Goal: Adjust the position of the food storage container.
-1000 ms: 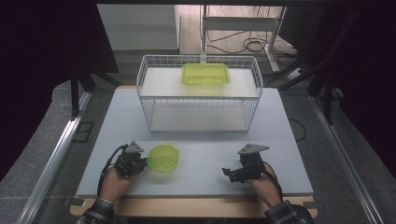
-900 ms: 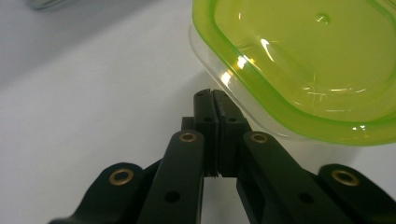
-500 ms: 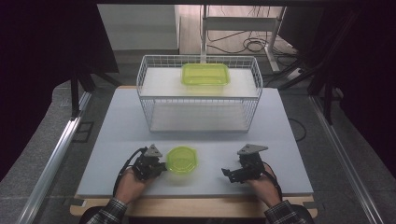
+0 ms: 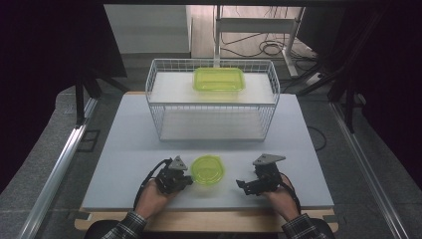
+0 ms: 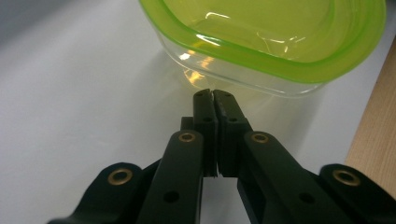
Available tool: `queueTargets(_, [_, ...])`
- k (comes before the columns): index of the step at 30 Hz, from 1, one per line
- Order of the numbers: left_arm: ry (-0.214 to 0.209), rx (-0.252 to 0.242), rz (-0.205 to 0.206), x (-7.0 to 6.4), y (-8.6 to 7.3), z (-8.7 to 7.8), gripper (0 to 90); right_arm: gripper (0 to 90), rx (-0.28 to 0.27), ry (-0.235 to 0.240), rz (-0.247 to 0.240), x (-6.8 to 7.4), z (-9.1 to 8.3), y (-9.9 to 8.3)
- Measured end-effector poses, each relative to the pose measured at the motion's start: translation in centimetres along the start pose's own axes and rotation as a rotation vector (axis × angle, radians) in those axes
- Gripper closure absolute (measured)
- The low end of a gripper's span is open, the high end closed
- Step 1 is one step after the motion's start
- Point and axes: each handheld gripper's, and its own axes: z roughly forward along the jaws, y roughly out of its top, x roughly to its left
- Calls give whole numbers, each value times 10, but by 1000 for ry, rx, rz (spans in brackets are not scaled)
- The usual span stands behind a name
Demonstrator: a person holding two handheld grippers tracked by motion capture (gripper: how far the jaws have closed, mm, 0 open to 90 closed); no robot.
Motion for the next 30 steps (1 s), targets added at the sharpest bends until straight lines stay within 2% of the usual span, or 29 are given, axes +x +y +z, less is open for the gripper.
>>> queueTargets(2, [2,-11,-10,1,-1,-3,860,25,0,1,0,0,0,0])
queueTargets(4, [29,-33,-27,4,-6,-10,792,25,-2,2,4,0,0,0])
queueTargets(5, [29,-33,-27,4,-6,-10,743,25,-2,2,4,0,0,0])
queueTargets(6, [37,-43,-35,5,-9,-13,743,25,-4,1,6,0,0,0])
queueTargets(7, [63,-64,-58,7,-13,-19,628,25,-7,2,7,-1,-1,0])
queueTargets(8, [63,-64,-58,7,-13,-19,563,25,-7,2,7,-1,-1,0])
queueTargets(10, [82,-104,-98,10,-18,-26,443,25,-11,5,8,-1,-1,0])
queueTargets(11, [83,-113,-103,11,-20,-28,392,25,-12,7,8,-1,-1,0])
queueTargets(14, [80,-113,-104,10,-23,-29,271,25,-14,7,6,0,-1,0])
queueTargets(16, [94,-87,-81,7,-27,-26,209,25,-15,7,6,-1,-1,0])
queueTargets(18, [97,-78,-74,5,-28,-26,188,25,-15,6,6,-1,-1,0])
queueTargets(19, [106,-71,-54,2,-29,-25,144,25,-16,7,7,-1,-1,0])
queueTargets(23, [124,-75,-32,-3,-32,-26,85,25,-13,6,7,-1,-1,0])
queueTargets(26, [144,-54,-33,-5,-36,-26,56,25,-11,8,7,-1,0,-1])
queueTargets(30, [144,-47,-31,-6,-38,-27,46,25,-9,7,4,-1,0,-1])
